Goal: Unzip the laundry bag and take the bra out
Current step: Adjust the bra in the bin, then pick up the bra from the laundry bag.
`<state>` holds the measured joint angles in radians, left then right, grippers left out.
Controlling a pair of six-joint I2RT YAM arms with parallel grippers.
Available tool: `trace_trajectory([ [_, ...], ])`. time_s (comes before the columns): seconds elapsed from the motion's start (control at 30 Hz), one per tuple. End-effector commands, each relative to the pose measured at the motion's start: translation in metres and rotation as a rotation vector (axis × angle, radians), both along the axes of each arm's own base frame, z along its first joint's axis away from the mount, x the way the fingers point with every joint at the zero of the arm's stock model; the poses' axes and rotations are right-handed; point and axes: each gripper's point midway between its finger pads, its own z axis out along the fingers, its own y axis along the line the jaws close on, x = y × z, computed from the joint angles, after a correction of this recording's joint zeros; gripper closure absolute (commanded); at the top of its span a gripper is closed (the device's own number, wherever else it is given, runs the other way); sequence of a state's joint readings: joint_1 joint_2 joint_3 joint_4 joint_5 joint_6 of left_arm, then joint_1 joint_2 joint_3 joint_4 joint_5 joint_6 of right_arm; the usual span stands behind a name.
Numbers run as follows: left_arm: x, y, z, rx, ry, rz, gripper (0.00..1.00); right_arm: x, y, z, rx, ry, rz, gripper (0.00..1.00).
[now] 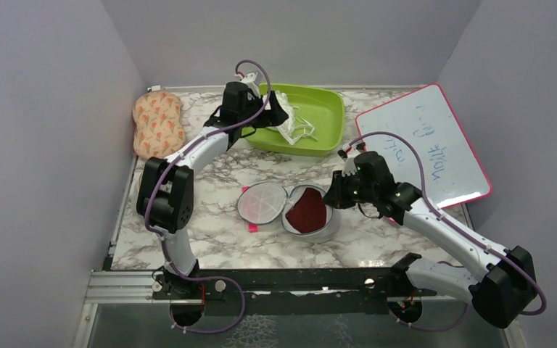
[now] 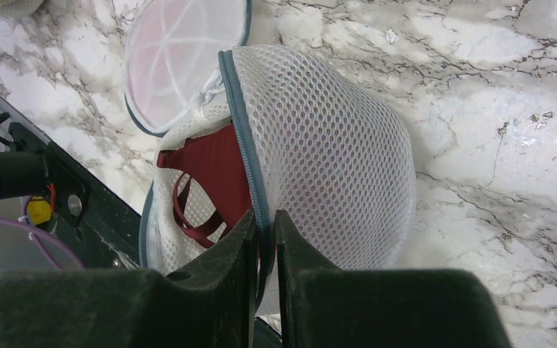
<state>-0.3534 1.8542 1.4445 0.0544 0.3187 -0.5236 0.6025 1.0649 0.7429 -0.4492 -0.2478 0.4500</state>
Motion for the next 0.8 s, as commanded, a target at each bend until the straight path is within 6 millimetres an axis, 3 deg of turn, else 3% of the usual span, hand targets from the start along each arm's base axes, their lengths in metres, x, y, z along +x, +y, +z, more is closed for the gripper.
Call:
trace_trajectory([
  [0.0,-0.057,-0.018,0.029,0.025,-0.096,-0.137,0.23,0.006,-0.003,0.002,-0.034,-0.033,0.001,0.87],
  [0.2,-0.153,-0.051,0.009,0.044,-0.083,-0.326,0.25,0.008,-0.019,-0.007,-0.127,-0.042,-0.025,0.84],
  [0.3,-0.200,-0.066,-0.007,0.066,-0.072,-0.389,0.35,0.007,-0.018,-0.006,-0.112,-0.060,-0.020,0.81],
  [0.4,-0.233,-0.072,-0.019,0.071,-0.072,-0.406,0.39,0.011,-0.019,-0.005,-0.103,-0.078,-0.042,0.83],
  [0.53,-0.257,-0.080,-0.038,0.144,-0.079,-0.448,0.42,0.013,-0.022,-0.008,-0.120,-0.077,-0.055,0.99],
  [0.77,-0.263,-0.090,-0.054,0.263,-0.087,-0.519,0.49,0.013,-0.023,-0.004,-0.125,-0.080,-0.061,1.00],
])
